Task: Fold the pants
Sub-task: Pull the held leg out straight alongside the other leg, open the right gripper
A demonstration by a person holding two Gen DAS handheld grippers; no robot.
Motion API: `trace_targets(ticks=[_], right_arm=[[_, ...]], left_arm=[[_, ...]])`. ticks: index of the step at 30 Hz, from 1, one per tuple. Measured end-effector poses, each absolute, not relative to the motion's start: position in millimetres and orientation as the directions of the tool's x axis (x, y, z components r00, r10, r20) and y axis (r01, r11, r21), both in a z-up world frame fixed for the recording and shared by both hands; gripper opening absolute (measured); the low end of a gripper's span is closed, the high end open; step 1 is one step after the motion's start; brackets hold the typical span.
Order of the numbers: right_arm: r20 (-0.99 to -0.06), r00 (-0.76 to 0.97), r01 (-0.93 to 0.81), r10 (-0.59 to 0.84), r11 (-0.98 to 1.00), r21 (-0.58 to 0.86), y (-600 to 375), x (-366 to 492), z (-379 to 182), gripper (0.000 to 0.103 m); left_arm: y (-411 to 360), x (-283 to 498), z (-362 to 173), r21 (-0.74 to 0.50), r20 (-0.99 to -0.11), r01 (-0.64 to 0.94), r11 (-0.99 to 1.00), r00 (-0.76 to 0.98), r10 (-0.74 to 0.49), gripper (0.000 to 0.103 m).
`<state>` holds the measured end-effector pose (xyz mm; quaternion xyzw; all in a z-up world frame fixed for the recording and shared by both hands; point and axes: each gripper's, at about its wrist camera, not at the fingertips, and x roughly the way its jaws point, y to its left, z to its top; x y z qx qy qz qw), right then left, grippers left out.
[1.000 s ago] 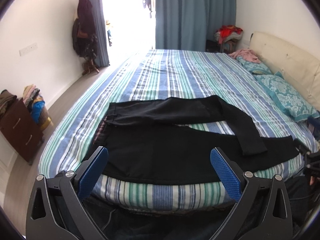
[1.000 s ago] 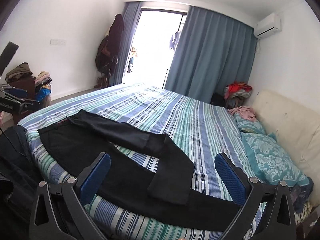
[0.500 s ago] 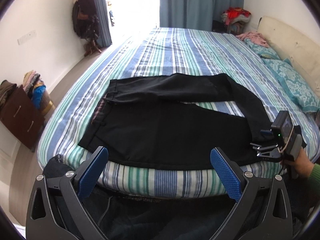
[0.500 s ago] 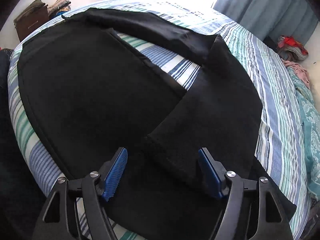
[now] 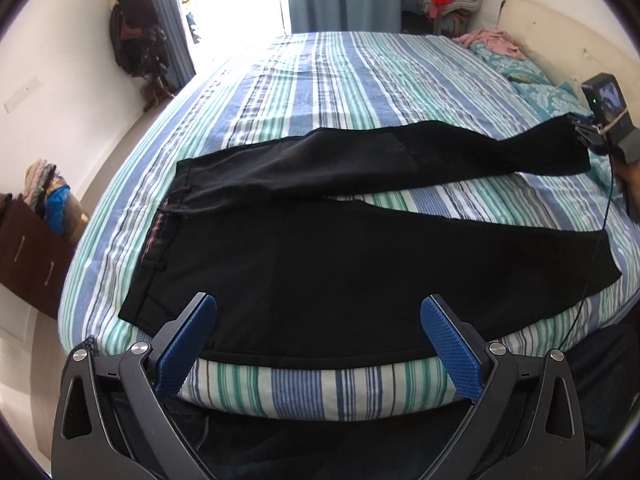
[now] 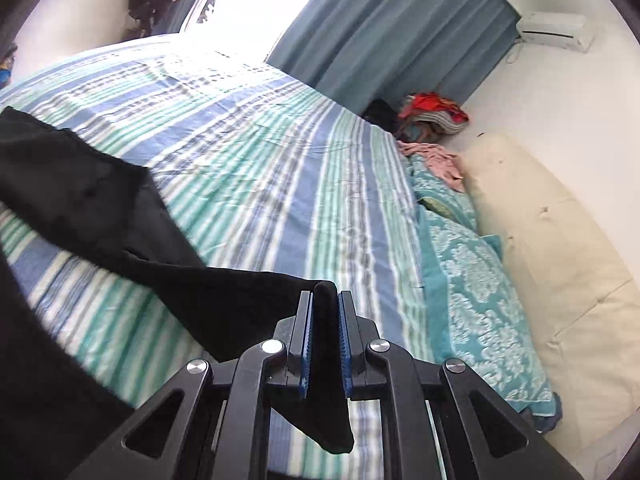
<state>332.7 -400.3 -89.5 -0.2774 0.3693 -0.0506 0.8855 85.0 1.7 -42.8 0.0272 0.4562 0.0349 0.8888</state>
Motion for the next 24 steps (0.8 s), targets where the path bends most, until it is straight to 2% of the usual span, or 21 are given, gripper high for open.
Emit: trace_targets(ticks=[4, 9, 14, 17, 18, 19, 20, 21, 22, 24], right_arm=[[-0.588, 0.697, -0.017, -0.411, 0.81, -0.586, -456.0, 409.9, -88.7, 0.012], [-0.59, 0.659, 0.032, -0.467, 0.801, -0.598, -496.0, 484.9, -112.0, 0.012], [-0.63, 0.613, 0.001, -0.477, 0.798, -0.603, -509.0, 524.7, -169.8, 0.012], [-0.691, 0.528, 0.014, -0.494, 0.818, -0.575, -518.7, 540.2, -217.9, 0.015], [-0.724, 0.477, 0.027, -0.499, 0.831, -0.555, -527.1, 543.9, -233.6, 0.02], [-0.759, 0.434, 0.045, -0.486, 0.853, -0.52, -535.4, 543.9, -247.0, 0.036], [-0.787, 0.406, 0.076, -0.465, 0.875, -0.478, -545.5, 541.4, -254.4, 0.045], [-0.791, 0.406, 0.123, -0.457, 0.885, -0.448, -555.5, 534.2, -254.9, 0.059], [-0.778, 0.423, 0.18, -0.464, 0.885, -0.43, -564.6, 524.6, -250.4, 0.064], [-0.748, 0.455, 0.287, -0.483, 0.875, -0.39, -579.8, 500.6, -236.3, 0.066]], left_arm=[[-13.2, 104.1, -53.1, 0.107, -0.825, -0.018, 0.994, 0.557, 0.099, 0.102], [-32.5, 124.2, -68.9, 0.112, -0.857, 0.002, 0.994, 0.506, 0.096, 0.102], [-55.7, 136.2, -86.4, 0.142, -0.881, 0.057, 0.988, 0.463, 0.1, 0.102], [-67.2, 142.1, -97.1, 0.151, -0.895, 0.091, 0.984, 0.435, 0.097, 0.102], [-69.0, 145.2, -99.1, 0.159, -0.896, 0.098, 0.982, 0.433, 0.102, 0.102], [-68.4, 150.8, -99.3, 0.166, -0.894, 0.097, 0.981, 0.434, 0.108, 0.102], [-64.6, 159.6, -97.7, 0.164, -0.891, 0.087, 0.983, 0.441, 0.11, 0.102], [-57.2, 172.4, -94.6, 0.156, -0.883, 0.065, 0.986, 0.456, 0.109, 0.102], [-46.3, 188.2, -91.0, 0.146, -0.87, 0.03, 0.989, 0.48, 0.114, 0.102], [-20.7, 228.2, -90.9, 0.141, -0.83, -0.058, 0.988, 0.537, 0.15, 0.102]])
